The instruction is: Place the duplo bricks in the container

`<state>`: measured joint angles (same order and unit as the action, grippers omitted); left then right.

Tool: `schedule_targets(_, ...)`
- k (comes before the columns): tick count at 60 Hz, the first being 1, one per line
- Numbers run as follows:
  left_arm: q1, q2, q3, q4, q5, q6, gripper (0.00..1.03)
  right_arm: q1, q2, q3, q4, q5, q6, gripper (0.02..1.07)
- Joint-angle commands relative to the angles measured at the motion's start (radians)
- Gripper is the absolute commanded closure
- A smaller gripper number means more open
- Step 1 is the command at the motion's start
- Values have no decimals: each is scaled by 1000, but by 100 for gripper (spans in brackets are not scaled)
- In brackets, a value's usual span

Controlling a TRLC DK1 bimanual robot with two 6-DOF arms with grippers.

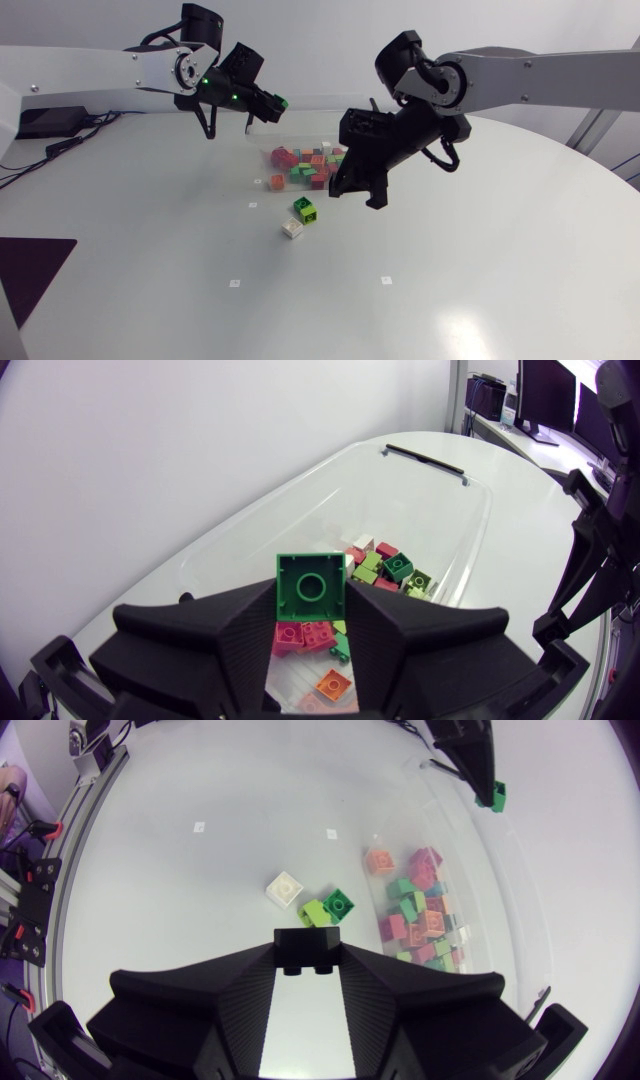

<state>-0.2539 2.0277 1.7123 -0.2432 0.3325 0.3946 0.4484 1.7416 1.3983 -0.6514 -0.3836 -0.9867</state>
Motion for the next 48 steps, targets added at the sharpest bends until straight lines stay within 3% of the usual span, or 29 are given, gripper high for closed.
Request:
schedule_targets(1,-7,65,75,-27,-6,-25,72,-20,-27,4,12,-15,29,96)
schedule_targets(5,-7,95,118,-53,-23,-25,56,-34,-31,19,26,-23,46,96)
schedule_targets(9,-7,111,142,-68,-32,-25,27,-42,-31,34,30,-26,57,96)
schedule_targets(13,-10,114,156,-80,-44,-20,6,-45,-31,45,47,-24,72,96)
schedule_targets(27,-7,22,86,-94,-44,-16,5,-60,-34,91,102,-41,134,96)
schedule_targets(48,-21,-265,-181,-119,-24,43,5,-89,-1,146,246,-41,264,96)
